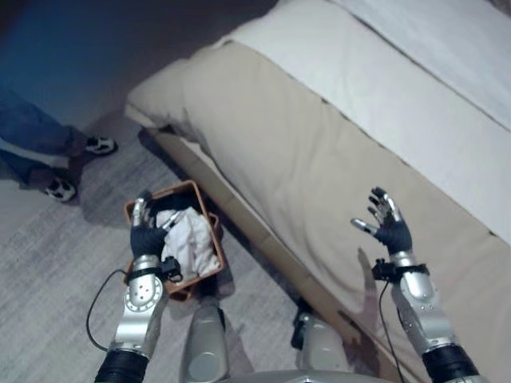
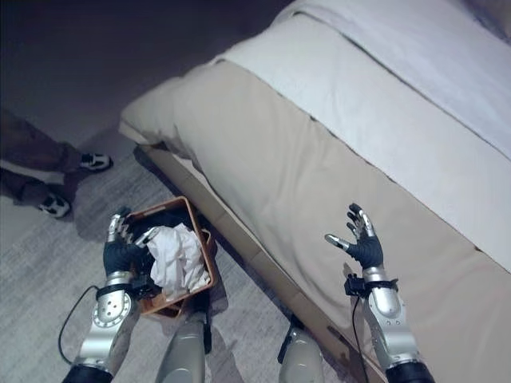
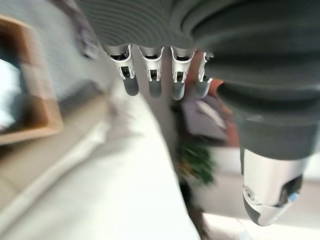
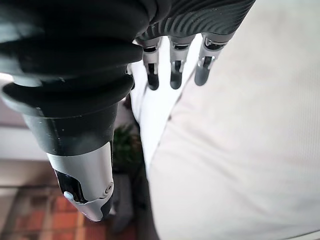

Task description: Pick up clothes into the bucket

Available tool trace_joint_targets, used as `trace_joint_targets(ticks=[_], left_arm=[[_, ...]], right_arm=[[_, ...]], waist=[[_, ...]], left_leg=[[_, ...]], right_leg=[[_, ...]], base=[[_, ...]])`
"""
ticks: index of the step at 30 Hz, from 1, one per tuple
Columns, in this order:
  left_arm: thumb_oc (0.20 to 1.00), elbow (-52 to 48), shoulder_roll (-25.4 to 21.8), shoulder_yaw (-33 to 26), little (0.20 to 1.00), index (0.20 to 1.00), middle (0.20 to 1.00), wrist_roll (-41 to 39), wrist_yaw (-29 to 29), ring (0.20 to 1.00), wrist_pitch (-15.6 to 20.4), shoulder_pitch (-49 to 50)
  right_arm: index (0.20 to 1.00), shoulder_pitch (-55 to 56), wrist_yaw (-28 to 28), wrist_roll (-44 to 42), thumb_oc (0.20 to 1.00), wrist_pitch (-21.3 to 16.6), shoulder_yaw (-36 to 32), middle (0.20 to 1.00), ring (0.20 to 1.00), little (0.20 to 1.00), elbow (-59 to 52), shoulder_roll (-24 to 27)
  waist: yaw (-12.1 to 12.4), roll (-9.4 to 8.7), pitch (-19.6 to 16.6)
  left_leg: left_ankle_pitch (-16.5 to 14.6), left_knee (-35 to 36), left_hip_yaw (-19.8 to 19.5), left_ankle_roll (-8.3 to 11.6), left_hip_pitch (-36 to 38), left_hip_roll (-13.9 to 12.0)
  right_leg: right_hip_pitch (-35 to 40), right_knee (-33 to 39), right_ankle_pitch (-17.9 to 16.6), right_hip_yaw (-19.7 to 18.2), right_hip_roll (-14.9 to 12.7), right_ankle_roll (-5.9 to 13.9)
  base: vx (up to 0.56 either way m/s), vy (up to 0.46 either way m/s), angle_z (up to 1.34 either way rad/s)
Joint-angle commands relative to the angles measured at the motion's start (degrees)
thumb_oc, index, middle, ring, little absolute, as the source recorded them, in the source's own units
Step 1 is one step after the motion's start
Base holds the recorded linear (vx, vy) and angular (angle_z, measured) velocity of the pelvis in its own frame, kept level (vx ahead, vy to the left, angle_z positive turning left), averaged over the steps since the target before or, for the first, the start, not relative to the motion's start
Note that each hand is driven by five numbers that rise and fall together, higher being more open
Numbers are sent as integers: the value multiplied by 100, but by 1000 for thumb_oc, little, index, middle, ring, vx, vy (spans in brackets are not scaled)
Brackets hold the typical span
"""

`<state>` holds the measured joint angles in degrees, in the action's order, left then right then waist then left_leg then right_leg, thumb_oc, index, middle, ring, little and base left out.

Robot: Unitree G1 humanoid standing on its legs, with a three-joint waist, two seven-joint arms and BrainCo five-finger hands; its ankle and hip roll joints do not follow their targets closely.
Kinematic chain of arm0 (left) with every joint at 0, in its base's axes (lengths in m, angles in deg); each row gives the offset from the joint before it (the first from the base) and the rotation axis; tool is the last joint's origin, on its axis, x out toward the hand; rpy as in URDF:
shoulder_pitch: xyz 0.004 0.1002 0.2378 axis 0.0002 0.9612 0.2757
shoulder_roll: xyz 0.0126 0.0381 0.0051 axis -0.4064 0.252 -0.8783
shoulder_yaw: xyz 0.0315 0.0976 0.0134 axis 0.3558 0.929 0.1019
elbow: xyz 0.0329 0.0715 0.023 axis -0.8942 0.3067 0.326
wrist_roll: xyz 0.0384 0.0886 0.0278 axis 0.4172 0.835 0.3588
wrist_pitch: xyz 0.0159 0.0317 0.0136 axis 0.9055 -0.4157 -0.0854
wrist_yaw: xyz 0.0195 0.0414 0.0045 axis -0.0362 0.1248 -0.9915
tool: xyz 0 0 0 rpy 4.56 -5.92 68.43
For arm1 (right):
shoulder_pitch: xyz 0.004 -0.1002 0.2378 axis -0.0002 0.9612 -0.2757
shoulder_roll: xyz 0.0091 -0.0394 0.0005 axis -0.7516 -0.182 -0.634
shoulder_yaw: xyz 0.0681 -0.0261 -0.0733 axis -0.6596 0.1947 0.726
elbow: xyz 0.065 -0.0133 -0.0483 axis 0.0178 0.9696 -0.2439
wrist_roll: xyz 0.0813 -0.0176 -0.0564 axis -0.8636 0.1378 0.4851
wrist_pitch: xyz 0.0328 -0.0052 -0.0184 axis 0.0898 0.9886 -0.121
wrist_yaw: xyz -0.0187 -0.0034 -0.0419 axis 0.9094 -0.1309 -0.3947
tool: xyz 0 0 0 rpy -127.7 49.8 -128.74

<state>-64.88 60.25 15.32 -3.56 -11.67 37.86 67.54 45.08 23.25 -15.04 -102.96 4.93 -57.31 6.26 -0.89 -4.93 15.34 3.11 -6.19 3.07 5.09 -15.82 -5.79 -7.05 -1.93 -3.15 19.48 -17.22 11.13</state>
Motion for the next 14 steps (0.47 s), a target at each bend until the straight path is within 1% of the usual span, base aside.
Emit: trace_joint_targets(ticks=[1,3,6,7,8,9,10,11,13,14], left_arm=[[1000,-302,-215,195,1000,1000,1000,-173,804,1000,464,-145],[1000,-353,-149,467,1000,1000,1000,-667,1317,1000,342,-175],[1000,-161,-51,848,1000,1000,1000,-873,1726,1000,154,-215],[1000,164,105,1029,1000,1000,1000,-931,1816,1000,34,-214],[1000,171,108,1030,1000,1000,1000,-932,1818,1000,38,-215],[1000,469,264,1188,1000,1000,1000,-886,1842,1000,-52,-194],[1000,475,268,1189,1000,1000,1000,-883,1841,1000,-47,-194],[1000,673,326,1279,1000,1000,1000,-735,1802,1000,-79,-202],[1000,847,412,1303,1000,1000,1000,-617,1763,1000,-98,-89],[1000,847,412,1303,1000,1000,1000,-617,1763,1000,-98,-89]], right_arm=[[1000,-114,141,-480,1000,-279,-225,1000,1000,1000,21,-77],[1000,-76,179,-569,1000,-250,-225,1000,1000,1000,273,-236],[1000,-64,200,-674,1000,-182,-133,1000,1000,1000,642,-450],[1000,-31,260,-721,1000,-107,-17,1000,1000,1000,805,-555],[1000,-28,260,-722,1000,-108,-16,1000,1000,1000,805,-553],[1000,17,313,-799,1000,-36,135,1000,1000,1000,906,-659],[1000,20,313,-800,1000,-36,136,1000,1000,1000,905,-656],[1000,39,322,-826,1000,-19,221,1000,1000,1000,969,-731],[1000,114,321,-778,1000,5,301,1000,1000,1000,964,-762],[1000,114,321,-778,1000,6,301,1000,1000,1000,964,-762]], waist=[[-153,-78,-349],[-253,-41,-513],[-403,10,-739],[-513,37,-887],[-505,38,-884],[-628,57,-997],[-618,58,-993],[-694,55,-1038],[-758,57,-1090],[-755,57,-1089]], left_leg=[[158,336,56,46,247,-264],[174,497,171,55,478,-268],[140,606,319,55,765,-276],[112,661,438,54,927,-288],[113,670,447,55,941,-290],[72,690,575,59,1113,-335],[71,696,586,60,1127,-337],[51,701,660,62,1206,-357],[11,715,802,65,1365,-401],[11,717,806,65,1369,-401]], right_leg=[[-51,93,-755,132,-265,332],[56,185,-758,86,-211,334],[171,273,-730,-56,-132,325],[223,330,-715,-159,-86,317],[227,332,-715,-167,-83,317],[263,356,-685,-294,-31,309],[266,356,-685,-305,-29,309],[275,363,-660,-379,6,298],[294,371,-639,-533,66,283],[294,371,-639,-536,67,283]], base=[[83,18,-5],[69,16,-8],[71,12,-26],[65,5,-35],[90,6,-41],[43,0,-32],[43,-14,-42],[14,-15,-35],[24,-20,-40],[17,-17,-37]])
